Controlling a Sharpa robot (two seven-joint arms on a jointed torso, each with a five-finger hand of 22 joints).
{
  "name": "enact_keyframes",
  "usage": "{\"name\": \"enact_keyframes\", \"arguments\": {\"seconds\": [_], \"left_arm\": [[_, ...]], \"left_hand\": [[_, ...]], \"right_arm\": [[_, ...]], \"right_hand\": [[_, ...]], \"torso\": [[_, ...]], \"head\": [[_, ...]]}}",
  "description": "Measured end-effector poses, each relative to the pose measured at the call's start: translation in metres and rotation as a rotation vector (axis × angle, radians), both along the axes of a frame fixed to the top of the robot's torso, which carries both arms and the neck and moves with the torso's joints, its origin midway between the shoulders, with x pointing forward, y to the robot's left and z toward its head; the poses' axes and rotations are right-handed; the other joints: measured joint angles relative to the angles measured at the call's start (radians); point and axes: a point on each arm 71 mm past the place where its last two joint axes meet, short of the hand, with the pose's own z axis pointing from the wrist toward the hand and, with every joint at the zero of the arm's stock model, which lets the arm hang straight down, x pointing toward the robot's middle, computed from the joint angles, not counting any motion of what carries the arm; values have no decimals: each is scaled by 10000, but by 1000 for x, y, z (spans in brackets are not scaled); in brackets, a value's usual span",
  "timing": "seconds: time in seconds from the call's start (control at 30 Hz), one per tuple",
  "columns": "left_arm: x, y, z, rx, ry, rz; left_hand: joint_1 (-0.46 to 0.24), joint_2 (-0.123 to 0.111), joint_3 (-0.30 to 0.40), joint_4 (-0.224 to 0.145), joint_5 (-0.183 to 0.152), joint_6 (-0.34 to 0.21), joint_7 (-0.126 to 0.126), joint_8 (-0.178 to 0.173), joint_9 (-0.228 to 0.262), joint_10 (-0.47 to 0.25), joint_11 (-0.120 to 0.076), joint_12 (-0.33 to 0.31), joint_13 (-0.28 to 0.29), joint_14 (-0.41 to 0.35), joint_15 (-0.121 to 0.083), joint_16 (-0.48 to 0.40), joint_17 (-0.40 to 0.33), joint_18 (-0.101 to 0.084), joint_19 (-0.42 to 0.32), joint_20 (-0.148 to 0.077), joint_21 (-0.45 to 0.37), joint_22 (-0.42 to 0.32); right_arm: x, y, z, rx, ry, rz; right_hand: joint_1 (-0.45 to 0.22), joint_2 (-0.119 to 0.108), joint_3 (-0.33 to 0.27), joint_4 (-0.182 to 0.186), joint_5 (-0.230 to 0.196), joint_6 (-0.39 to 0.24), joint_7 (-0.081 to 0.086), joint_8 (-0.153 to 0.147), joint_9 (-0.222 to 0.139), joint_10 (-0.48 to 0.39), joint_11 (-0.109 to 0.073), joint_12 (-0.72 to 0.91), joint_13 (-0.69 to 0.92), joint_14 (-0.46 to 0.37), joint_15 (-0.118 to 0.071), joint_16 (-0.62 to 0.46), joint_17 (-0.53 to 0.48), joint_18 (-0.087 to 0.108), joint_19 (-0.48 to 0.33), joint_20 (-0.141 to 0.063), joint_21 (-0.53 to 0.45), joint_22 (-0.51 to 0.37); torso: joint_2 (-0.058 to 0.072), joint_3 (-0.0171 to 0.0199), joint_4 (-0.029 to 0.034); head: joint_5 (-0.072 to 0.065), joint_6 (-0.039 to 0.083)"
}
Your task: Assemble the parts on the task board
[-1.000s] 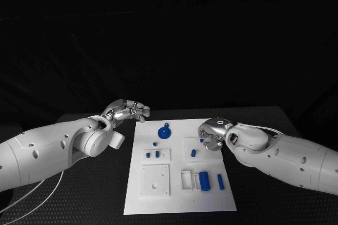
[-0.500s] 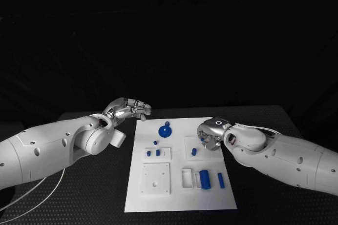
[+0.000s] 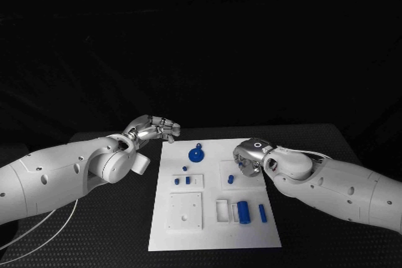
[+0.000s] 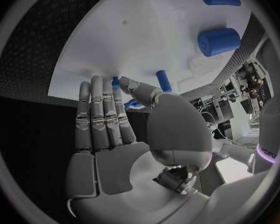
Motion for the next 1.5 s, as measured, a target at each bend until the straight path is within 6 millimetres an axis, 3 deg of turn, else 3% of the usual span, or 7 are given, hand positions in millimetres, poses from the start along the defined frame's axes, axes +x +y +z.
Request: {"name": "enact_keyframes", "arguments": {"seconds": [0.1, 0.3, 0.7, 1.23, 1.5], "left_arm": [[0, 0, 0, 3, 14, -4], [0, -1, 0, 9, 41, -13], [0, 0, 0, 16, 58, -3], [1, 1, -1, 35, 55, 47], [2, 2, -1, 51, 54, 85]], "left_hand": [[0, 0, -27, 27, 0, 0, 0, 0, 0, 0, 0, 0, 0, 0, 0, 0, 0, 0, 0, 0, 0, 0], [0, 0, -27, 27, 0, 0, 0, 0, -1, 0, -1, 0, 0, 0, 0, 0, 0, 0, 0, 0, 0, 9], [0, 0, -54, 0, 0, 0, 0, 0, -1, 1, -1, 0, 1, 0, 0, 0, 10, -1, 0, 0, 0, 10], [0, 0, -54, 0, 0, -34, 36, 0, -1, 2, -2, 0, -8, -1, -1, -39, 29, 0, 0, 0, -35, 27], [0, 0, -54, 0, 0, -47, 23, 0, -1, -67, 9, 0, -7, 0, -1, -78, 41, -1, 0, 1, -35, 26]], "right_arm": [[0, 1, 0, -66, -76, 16], [-1, 4, -1, -228, -220, 52], [-3, 5, -2, -406, -452, 123], [-10, 2, -4, -179, -698, 117], [-12, 3, 6, 111, -857, 175]], "right_hand": [[44, 146, 55, -117, 0, 124, -50, 24, 14, 148, -45, -1, 46, 92, -17, 54, 89, -4, 55, -58, 74, 20], [39, 223, 137, -250, 0, 282, -138, 76, 27, 315, -134, -10, 162, 220, -73, 116, 258, -72, 250, -109, 160, 63], [38, 222, 289, -402, 116, 638, -283, 190, 105, 689, -263, -40, 347, 464, -244, 251, 594, -96, 544, -260, 388, 138], [37, 220, 470, -360, 115, 734, -325, 190, 189, 811, -314, -79, 535, 584, -259, 251, 769, -155, 642, -287, 467, 178], [11, 193, 500, -330, 76, 735, -327, 190, 192, 812, -314, -78, 568, 586, -259, 252, 810, -160, 676, -320, 504, 185]], "torso": [[0, -1, -2], [-4, -3, -6], [-12, -5, -8], [-11, 4, -11], [-13, 3, -18]], "head": [[-13, -14], [-20, -49], [-5, -75], [25, -47], [39, -25]]}}
